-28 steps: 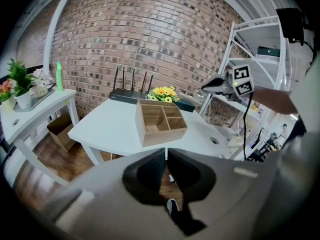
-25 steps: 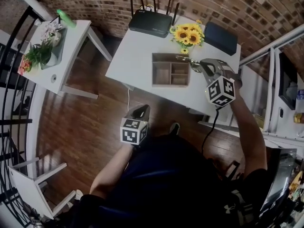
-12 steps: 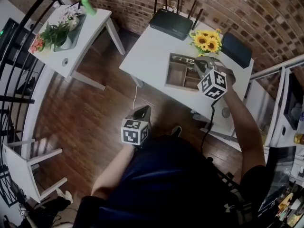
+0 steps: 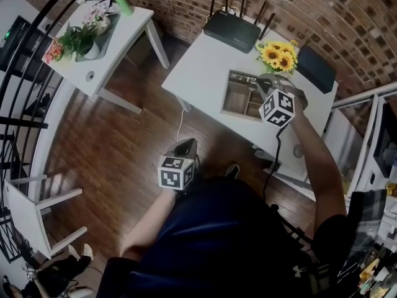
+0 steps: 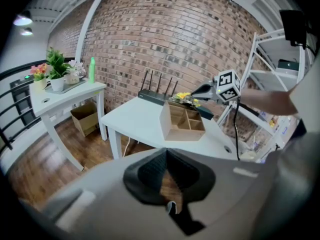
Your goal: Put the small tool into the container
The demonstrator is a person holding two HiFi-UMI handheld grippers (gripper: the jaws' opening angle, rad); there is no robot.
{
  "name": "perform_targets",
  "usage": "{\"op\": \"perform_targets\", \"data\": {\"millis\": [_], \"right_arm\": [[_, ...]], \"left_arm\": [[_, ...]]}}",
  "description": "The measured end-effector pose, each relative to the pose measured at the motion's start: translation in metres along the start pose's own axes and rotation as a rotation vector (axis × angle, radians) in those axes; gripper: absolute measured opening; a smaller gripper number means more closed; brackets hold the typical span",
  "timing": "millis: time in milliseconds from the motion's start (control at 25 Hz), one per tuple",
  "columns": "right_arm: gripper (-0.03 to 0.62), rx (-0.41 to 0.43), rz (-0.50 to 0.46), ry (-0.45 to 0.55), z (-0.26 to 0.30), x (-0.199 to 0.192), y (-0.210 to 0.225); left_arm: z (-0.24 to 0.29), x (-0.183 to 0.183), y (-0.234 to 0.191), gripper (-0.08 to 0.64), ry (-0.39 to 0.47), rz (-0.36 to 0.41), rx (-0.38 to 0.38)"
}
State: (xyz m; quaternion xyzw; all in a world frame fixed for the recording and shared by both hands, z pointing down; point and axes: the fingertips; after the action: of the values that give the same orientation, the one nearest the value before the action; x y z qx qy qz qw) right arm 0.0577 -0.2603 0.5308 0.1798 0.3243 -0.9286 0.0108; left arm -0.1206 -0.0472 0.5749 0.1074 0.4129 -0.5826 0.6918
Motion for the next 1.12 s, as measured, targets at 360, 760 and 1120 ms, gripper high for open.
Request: {"op": "perform_targets", "data": {"millis": [360,760,1120], "right_arm": [[0.014,0.028,0.015,-0.025,0.016,-0.012,-0.008],[0.015,0.020,0.010,-0.040,0.031,-0.013,-0.006],[0.023,-0.010,0.033,-0.063,0.050,-0.022,-0.001]], "left_arm": [[0.004,0.002,0.000,0.005,-0.007,-0.008,-0.002],[0.005,-0.003,-0.004,0.005,-0.017,-0.026,0.009],[0.004,-0.007,-0.009,0.005,-0.018,-0.042,0.023]]}}
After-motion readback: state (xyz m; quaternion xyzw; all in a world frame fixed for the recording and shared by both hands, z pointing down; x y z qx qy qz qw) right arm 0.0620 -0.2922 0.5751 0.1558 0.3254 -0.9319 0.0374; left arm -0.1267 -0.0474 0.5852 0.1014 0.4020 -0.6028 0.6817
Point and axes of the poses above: the fingertips, and each gripper's own axes: z forward along the fingers, y to its right, x out of its top, and after that the axes turned 1 degree about z, right-handed
